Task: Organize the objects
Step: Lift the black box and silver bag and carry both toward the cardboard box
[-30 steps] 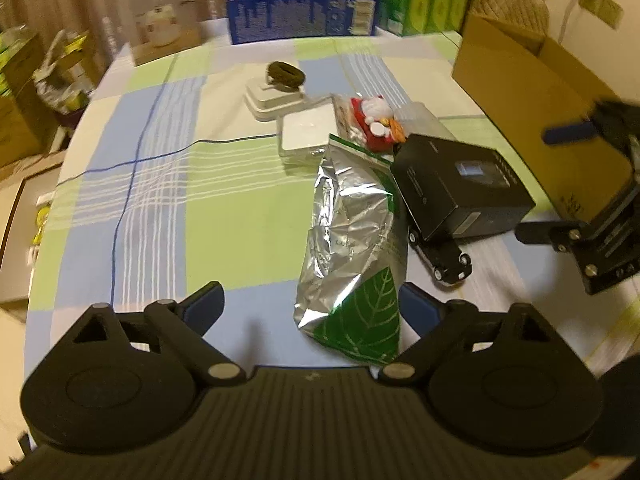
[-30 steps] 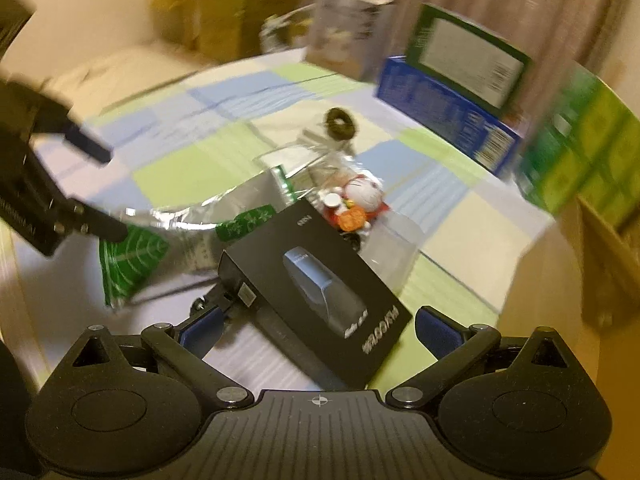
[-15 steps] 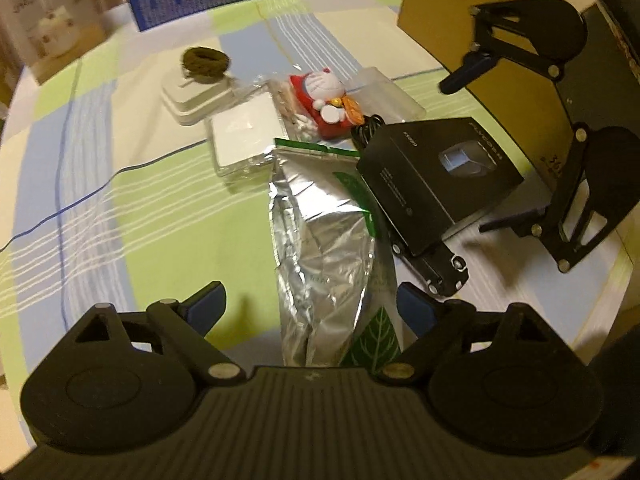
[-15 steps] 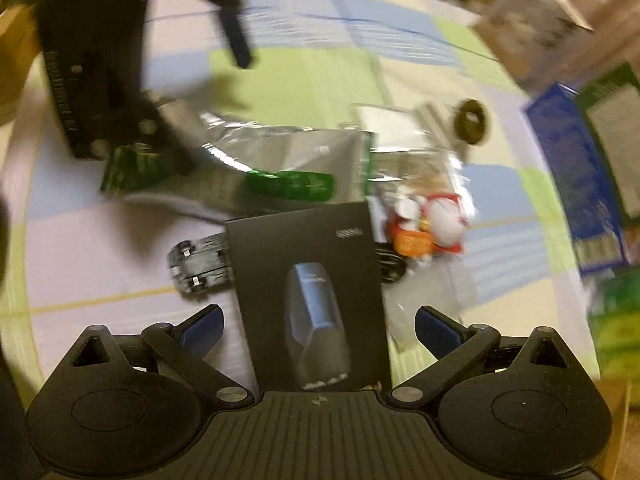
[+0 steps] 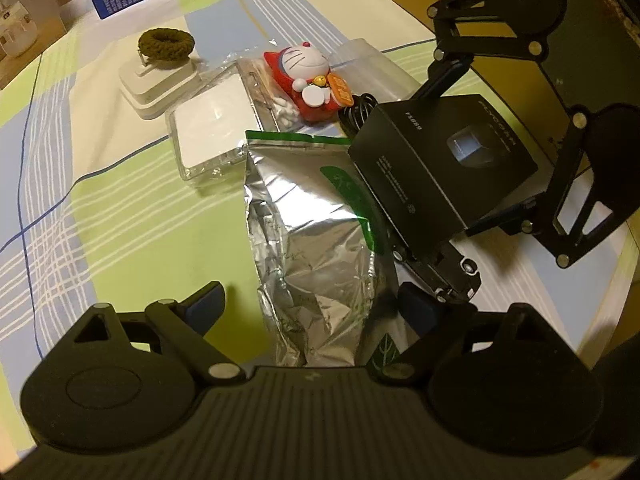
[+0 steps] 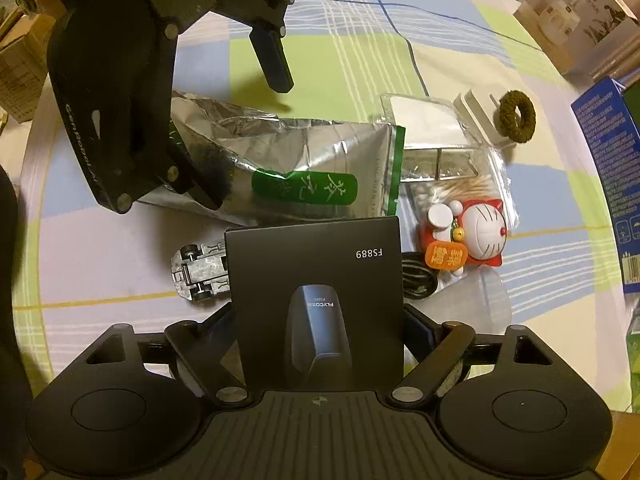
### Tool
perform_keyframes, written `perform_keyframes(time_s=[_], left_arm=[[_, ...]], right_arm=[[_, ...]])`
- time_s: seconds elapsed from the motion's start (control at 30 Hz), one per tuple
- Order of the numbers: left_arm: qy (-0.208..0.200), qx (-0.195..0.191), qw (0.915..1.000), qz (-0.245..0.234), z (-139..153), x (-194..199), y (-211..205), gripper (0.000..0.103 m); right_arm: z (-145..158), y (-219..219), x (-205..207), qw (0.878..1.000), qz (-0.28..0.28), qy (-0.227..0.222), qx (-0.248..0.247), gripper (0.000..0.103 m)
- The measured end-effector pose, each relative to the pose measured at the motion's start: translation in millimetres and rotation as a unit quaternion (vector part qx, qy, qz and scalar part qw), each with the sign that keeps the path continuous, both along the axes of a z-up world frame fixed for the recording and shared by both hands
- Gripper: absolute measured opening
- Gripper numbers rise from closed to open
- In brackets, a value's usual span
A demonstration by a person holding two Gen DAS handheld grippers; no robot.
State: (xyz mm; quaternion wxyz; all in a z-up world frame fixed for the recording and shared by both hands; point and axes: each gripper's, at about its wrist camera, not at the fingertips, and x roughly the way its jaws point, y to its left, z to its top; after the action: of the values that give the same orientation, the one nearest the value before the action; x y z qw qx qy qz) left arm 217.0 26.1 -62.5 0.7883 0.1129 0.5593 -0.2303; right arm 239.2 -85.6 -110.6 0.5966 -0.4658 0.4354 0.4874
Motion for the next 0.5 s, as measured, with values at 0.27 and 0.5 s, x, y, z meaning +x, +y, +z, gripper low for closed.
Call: perform_keyframes(time_s=[0.27,0.5], left_arm=[[0.019,0.003,0.9997,0.018,-6,9,-2,0.094],[0.039,-0.005,0.9986,0.036,-12,14,-3,0.091]], right_arm=[[-1,-5,8,0.998,-0.064,-0.005,-0.001,0.080],[8,-5,8,0.994,-0.109,-0.008,0.004,0.080]])
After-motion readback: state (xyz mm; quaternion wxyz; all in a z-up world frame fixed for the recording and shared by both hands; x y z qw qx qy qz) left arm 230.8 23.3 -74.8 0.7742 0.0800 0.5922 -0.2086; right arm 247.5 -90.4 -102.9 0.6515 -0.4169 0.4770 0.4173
